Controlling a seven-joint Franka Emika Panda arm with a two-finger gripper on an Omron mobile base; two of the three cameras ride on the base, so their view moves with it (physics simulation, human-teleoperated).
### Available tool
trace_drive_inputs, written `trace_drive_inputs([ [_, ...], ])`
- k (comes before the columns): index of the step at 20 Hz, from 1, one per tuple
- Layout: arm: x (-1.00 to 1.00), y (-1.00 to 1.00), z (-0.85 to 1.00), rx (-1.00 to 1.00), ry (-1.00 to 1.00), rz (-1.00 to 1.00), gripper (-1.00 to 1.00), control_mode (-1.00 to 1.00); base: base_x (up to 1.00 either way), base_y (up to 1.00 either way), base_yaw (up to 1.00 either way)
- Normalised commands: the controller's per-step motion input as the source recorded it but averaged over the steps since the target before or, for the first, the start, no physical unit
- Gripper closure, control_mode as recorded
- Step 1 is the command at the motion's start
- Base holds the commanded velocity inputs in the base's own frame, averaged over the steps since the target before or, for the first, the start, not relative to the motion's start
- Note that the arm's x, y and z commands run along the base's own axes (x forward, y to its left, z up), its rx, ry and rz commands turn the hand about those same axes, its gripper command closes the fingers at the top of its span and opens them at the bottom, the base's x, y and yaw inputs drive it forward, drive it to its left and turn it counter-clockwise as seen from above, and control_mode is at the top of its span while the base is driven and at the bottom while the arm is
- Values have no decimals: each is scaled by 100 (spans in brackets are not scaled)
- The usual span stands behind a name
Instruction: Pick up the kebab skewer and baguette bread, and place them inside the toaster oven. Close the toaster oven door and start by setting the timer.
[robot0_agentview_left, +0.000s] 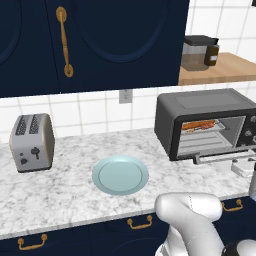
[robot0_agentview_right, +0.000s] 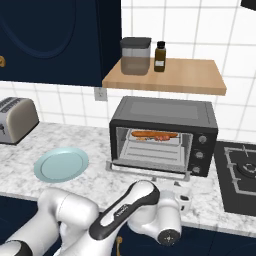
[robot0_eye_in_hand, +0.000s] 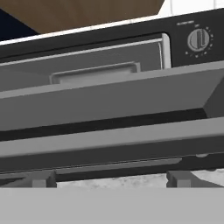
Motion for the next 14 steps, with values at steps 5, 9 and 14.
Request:
trace_drive_inputs([
  [5, 37, 0, 2, 6, -4, 0, -100, -100, 0, 0, 0],
  [9, 48, 0, 22, 7, -2, 0, -100, -100, 0, 0, 0],
  [14, 45, 0, 14, 6, -1, 2, -100, -100, 0, 0, 0],
])
